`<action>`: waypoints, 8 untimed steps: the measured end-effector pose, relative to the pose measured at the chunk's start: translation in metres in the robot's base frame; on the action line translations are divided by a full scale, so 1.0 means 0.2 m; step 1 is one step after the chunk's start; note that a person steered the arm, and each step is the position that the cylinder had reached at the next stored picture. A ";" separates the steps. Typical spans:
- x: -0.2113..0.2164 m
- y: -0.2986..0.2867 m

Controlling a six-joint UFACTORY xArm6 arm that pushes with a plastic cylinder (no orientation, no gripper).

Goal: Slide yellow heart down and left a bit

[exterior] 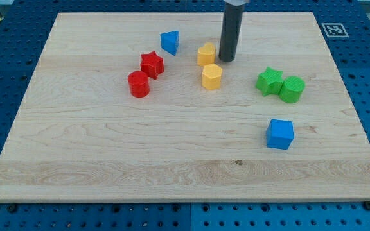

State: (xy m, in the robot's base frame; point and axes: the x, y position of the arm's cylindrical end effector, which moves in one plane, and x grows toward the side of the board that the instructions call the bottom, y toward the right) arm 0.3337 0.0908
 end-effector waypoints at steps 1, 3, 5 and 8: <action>-0.05 0.03; -0.05 -0.09; -0.05 -0.10; 0.08 -0.15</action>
